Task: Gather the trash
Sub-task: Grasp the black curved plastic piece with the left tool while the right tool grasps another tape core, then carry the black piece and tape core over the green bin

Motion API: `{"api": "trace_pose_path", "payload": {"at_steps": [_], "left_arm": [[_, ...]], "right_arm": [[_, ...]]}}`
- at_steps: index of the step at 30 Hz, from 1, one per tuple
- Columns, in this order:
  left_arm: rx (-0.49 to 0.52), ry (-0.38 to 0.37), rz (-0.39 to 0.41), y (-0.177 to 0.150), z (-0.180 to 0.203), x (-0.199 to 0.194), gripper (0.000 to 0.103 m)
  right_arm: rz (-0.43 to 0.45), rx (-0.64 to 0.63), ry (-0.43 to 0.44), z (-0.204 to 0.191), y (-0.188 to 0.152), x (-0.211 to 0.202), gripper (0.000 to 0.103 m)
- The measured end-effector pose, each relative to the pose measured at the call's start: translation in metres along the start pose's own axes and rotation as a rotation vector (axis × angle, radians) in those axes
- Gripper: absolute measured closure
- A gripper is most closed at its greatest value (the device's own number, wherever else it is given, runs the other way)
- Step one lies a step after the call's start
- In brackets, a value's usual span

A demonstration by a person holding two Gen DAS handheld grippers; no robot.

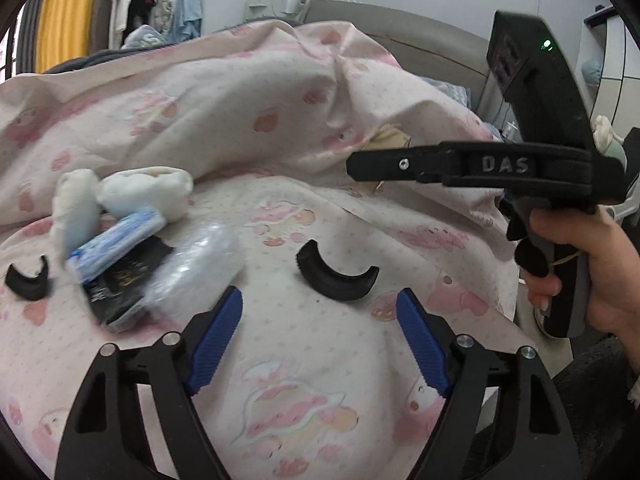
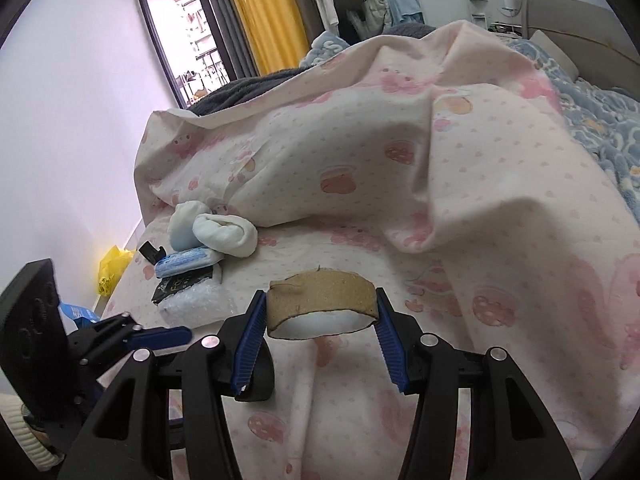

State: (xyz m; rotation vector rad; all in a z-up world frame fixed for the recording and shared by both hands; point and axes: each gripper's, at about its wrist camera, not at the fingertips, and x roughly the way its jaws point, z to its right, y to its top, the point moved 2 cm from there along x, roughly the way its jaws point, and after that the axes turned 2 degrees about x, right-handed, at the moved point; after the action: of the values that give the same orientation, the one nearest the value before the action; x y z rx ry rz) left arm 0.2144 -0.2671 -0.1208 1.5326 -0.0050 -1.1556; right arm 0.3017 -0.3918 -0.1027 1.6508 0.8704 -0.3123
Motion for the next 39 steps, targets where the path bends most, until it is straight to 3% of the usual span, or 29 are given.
{"api": "trace_pose_path", "payload": {"at_steps": [14, 22, 30, 39], "left_arm": [[0.015, -0.027, -0.067, 0.010, 0.000, 0.037, 0.036], [0.001, -0.055, -0.074, 0.013, -0.002, 0.043, 0.052], [-0.040, -0.056, -0.033, 0.014, -0.009, 0.021, 0.056], [-0.043, 0.016, 0.045, 0.016, -0.030, -0.025, 0.056]], "right_arm": [[0.003, 0.003, 0.015, 0.009, -0.006, -0.010, 0.049], [0.000, 0.015, 0.013, 0.011, -0.007, -0.010, 0.049], [0.008, 0.008, 0.018, -0.004, 0.001, -0.005, 0.049], [0.017, -0.025, 0.044, -0.044, 0.014, 0.003, 0.049]]}}
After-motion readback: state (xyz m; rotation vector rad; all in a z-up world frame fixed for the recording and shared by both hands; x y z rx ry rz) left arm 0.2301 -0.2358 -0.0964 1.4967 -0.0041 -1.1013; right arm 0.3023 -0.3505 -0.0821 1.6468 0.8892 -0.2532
